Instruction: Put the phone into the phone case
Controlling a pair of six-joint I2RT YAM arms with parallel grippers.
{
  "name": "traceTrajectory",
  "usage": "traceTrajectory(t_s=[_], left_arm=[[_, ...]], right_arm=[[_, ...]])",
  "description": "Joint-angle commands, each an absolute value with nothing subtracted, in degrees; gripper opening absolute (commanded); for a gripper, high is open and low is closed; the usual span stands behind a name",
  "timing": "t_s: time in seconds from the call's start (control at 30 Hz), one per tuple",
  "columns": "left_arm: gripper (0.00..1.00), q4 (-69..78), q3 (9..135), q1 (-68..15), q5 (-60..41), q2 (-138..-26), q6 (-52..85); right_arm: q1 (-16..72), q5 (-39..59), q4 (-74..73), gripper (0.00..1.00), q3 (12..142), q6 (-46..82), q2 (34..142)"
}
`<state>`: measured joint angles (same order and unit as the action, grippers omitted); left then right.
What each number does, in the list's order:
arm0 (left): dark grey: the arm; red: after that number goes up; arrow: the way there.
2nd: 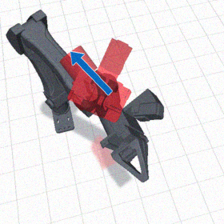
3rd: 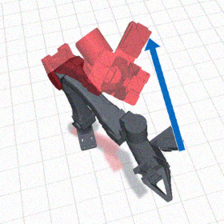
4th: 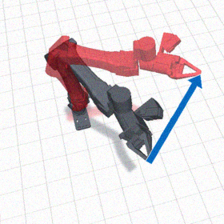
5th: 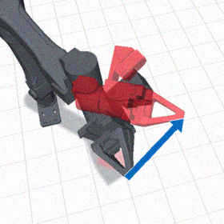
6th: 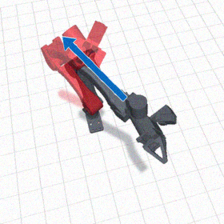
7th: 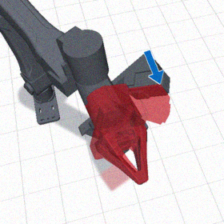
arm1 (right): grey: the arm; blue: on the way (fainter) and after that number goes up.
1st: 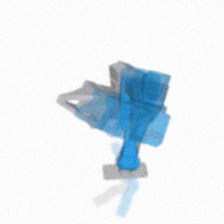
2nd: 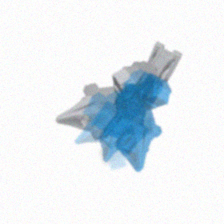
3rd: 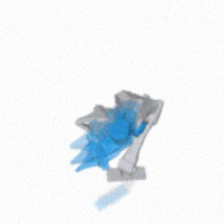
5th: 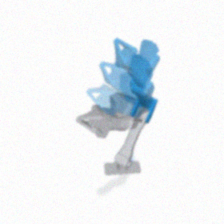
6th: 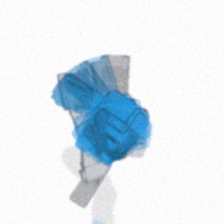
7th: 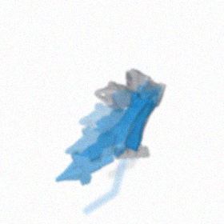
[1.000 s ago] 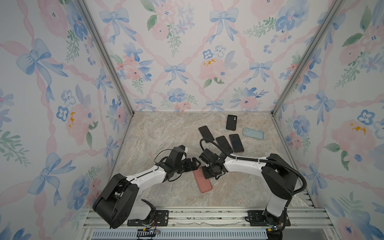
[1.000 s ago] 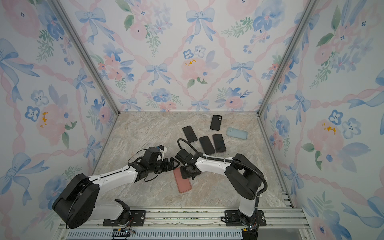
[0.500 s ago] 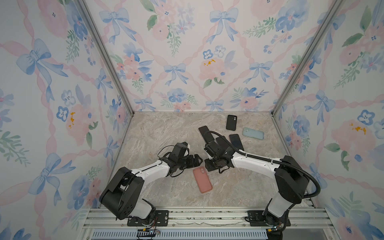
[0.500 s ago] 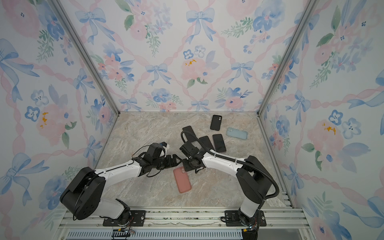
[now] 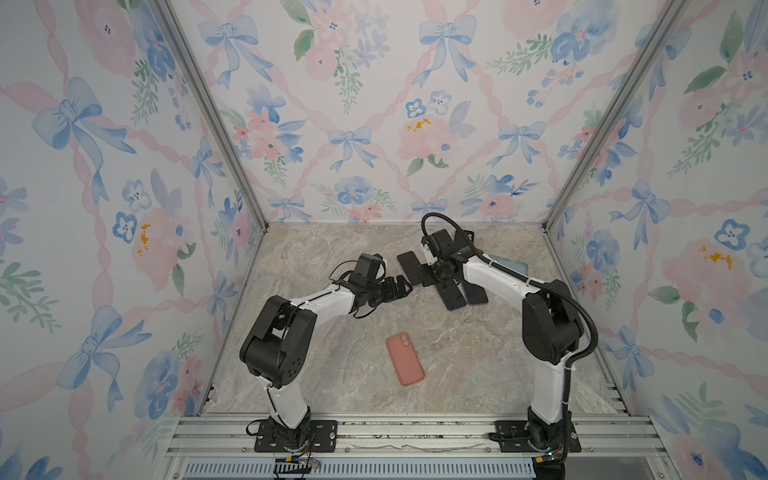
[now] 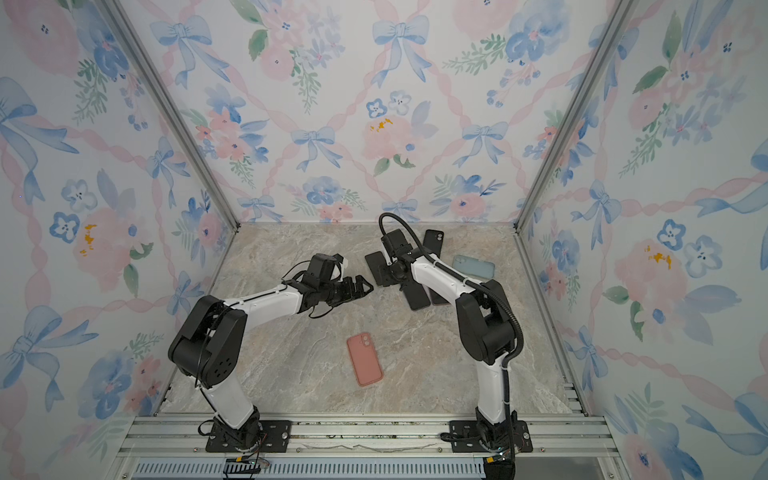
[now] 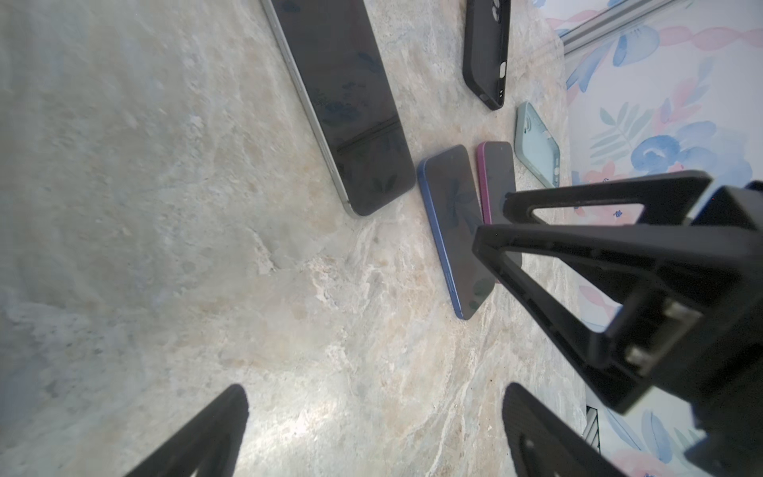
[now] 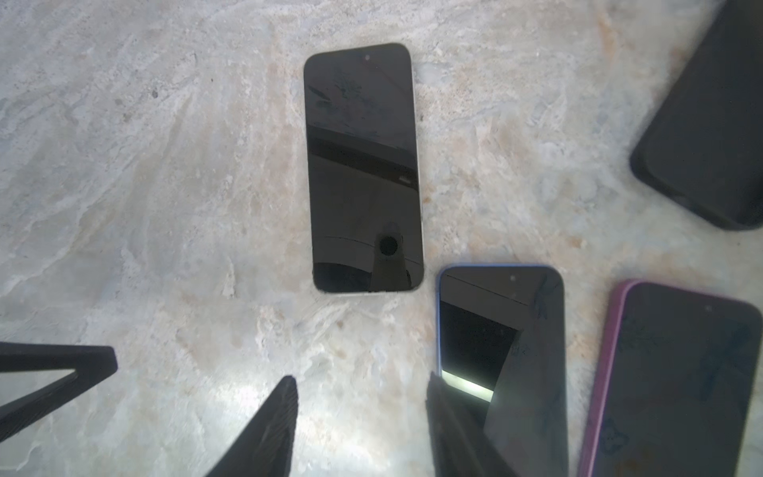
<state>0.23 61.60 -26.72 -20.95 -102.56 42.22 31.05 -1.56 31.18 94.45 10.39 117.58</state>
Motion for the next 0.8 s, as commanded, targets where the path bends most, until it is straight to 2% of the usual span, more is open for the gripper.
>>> traceTrajectory(t_s=[0.0, 0.23, 0.43, 0.6, 0.77], left_arm=[[0.97, -2.5, 64.5, -25.8, -22.8, -105.3, 40.6], [0.97, -2.6, 64.7, -24.2, -22.4, -106.7, 41.4], [0.96, -2.8, 63.6, -23.1, -22.2, -106.2, 41.7], [0.97, -2.8, 63.2, -23.0, -22.1, -105.9, 41.3], [0.98, -2.8, 62.9, -23.0, -21.2, -105.3, 40.9]], right_arm=[[30.2, -0.1, 34.8, 0.55, 99.6, 7.2, 121.5], [29.7, 0.9, 36.3, 0.66, 106.2, 5.9, 127.5], [29.7, 1.4, 41.3, 0.68, 113.7, 4.3, 133.4], [29.4, 0.4, 42.2, 0.75, 115.6, 4.0, 135.0], [29.4, -0.3, 43.5, 0.78, 117.4, 3.8, 136.7]])
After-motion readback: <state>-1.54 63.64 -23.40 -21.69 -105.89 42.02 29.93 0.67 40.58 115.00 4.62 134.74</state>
